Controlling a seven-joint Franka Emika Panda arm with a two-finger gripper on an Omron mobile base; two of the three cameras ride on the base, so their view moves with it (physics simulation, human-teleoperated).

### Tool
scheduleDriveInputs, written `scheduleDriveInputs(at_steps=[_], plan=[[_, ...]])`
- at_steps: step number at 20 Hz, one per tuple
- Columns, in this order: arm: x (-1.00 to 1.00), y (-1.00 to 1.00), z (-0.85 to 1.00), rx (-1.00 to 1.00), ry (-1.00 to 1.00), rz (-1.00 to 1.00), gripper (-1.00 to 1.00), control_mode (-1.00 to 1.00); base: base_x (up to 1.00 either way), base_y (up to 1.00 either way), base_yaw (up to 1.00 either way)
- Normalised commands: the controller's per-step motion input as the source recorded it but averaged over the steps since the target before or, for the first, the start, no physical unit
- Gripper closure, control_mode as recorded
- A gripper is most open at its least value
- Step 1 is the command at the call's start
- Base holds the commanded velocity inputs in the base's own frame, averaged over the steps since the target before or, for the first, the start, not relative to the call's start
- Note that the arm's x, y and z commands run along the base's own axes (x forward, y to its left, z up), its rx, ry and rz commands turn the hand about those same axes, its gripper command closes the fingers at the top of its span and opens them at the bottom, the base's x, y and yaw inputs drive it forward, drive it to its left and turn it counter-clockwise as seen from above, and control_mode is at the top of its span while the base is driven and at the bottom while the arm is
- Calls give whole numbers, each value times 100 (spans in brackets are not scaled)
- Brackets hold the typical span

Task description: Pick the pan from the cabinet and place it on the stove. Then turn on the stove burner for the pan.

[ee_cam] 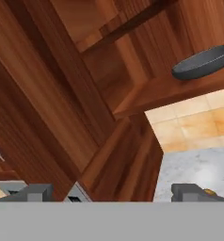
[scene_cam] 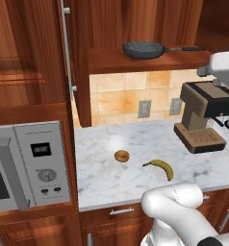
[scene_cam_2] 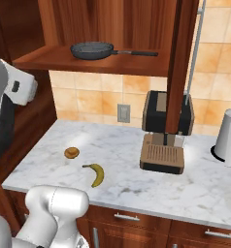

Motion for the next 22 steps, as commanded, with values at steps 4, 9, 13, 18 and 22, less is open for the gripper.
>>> scheduleDriveInputs(at_steps=[4,9,13,18,22], plan=[[55,-10,0,-18,4,-32,-100,-100,0,0,0],[74,-17,-1,-12,9,-30,-100,-100,0,0,0],[68,-28,-7,-7,8,-25,-100,-100,0,0,0],[61,-42,-22,-2,1,-22,-100,-100,0,0,0],[74,-38,-16,0,0,-18,-100,-100,0,0,0]])
